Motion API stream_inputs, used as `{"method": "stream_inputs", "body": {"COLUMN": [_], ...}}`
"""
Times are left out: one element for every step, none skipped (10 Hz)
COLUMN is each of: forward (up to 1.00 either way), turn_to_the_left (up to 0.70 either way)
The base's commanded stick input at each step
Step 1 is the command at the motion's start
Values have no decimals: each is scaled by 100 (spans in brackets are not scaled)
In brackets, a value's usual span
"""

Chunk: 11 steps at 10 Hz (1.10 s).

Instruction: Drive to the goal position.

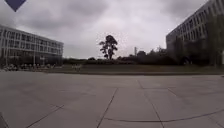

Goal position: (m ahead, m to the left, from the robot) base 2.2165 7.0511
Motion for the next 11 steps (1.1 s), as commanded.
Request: {"method": "stream_inputs", "body": {"forward": [0,0,0,0,0,0,0,0,0,0,0], "turn_to_the_left": [26,25,24,23,27,38,33,27,31,35,40]}}
